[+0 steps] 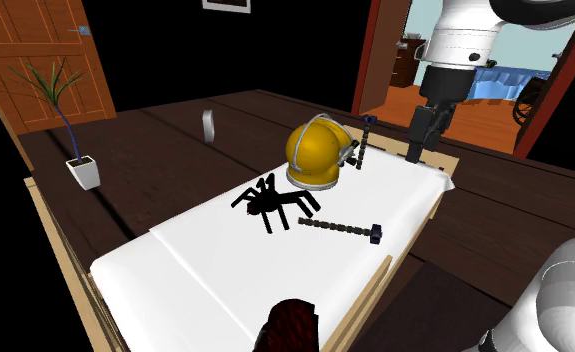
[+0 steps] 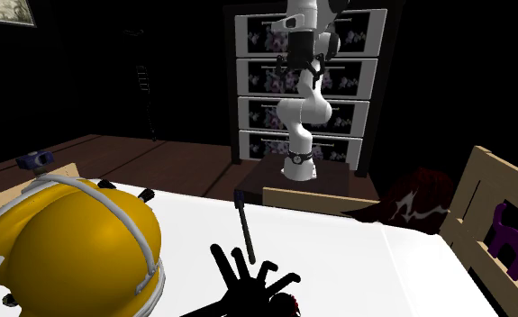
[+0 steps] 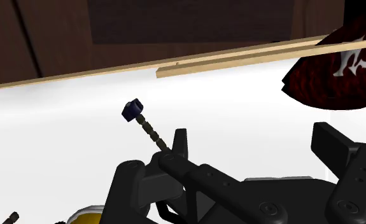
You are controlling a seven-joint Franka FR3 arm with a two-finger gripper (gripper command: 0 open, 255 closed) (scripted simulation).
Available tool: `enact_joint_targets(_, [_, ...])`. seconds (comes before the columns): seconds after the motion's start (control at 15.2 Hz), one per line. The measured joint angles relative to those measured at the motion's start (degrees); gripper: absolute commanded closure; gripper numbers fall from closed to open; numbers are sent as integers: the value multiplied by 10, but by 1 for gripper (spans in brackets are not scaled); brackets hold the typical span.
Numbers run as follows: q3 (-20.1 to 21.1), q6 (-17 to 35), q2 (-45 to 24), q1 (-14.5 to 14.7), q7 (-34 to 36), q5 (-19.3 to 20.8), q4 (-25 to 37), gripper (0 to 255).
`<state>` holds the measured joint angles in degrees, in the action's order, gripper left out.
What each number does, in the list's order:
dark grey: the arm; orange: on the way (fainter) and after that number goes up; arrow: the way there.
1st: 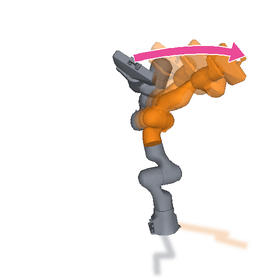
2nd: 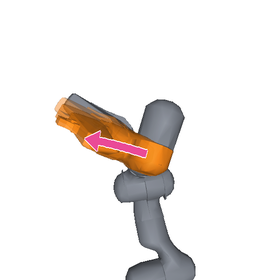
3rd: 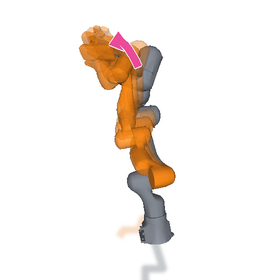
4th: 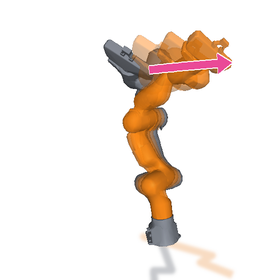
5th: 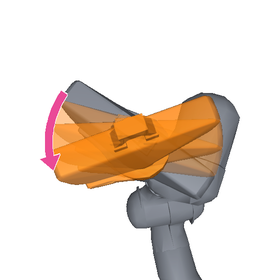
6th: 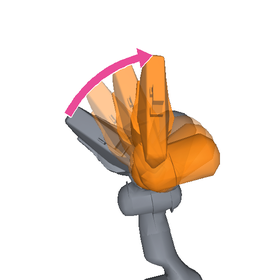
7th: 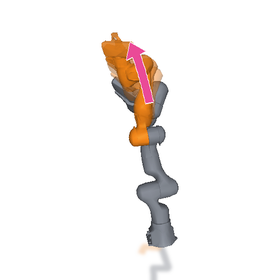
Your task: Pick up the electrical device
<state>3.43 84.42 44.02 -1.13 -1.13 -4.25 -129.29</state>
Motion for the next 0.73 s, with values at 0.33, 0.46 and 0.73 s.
enact_joint_targets(0.33, [-16, 55, -13, 2, -39, 13, -45, 0])
enact_joint_targets(0.46, [-27, 92, -28, 3, -65, 21, -70, 0])
enact_joint_targets(0.73, [-46, 160, -62, 6, -113, 36, -106, 0])
